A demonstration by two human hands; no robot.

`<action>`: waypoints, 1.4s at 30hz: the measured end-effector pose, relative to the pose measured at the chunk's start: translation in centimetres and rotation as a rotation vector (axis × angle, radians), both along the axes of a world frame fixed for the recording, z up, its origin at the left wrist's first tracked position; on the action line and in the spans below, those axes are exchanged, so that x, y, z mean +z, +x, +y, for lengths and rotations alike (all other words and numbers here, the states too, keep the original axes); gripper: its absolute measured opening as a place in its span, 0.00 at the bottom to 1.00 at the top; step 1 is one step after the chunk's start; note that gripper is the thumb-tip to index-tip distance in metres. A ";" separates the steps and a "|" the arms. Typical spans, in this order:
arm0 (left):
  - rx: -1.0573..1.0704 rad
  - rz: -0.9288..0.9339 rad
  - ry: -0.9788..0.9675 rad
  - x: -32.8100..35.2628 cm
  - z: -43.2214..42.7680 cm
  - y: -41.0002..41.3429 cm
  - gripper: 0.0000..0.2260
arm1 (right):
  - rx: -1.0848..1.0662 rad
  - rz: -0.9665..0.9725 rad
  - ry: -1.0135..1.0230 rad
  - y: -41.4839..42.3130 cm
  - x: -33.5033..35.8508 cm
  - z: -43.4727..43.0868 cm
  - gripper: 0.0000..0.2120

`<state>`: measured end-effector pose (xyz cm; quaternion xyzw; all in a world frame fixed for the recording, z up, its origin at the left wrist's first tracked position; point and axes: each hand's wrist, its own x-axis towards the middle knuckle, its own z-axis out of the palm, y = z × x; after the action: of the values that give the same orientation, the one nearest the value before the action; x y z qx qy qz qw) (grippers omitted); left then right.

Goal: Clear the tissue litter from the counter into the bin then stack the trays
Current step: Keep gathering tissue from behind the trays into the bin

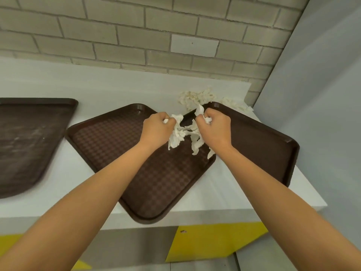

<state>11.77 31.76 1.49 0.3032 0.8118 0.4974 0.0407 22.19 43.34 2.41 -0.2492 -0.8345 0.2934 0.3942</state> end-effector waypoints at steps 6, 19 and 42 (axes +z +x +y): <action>-0.001 -0.050 0.012 -0.3 -2.8 3.1 0.14 | -0.013 0.020 -0.018 3.1 -0.2 -2.7 0.16; -0.076 -0.156 0.016 -0.4 -10.3 11.7 0.09 | -0.089 0.025 -0.029 13.0 0.0 -9.8 0.15; -0.064 -0.327 -0.122 -9.3 -11.8 28.3 0.11 | 0.079 -0.233 0.002 29.2 -7.9 -11.3 0.20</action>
<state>40.12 19.97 -7.83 0.2409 0.8130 0.4884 0.2063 51.36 32.07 -5.50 -0.2480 -0.8843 0.2767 0.2828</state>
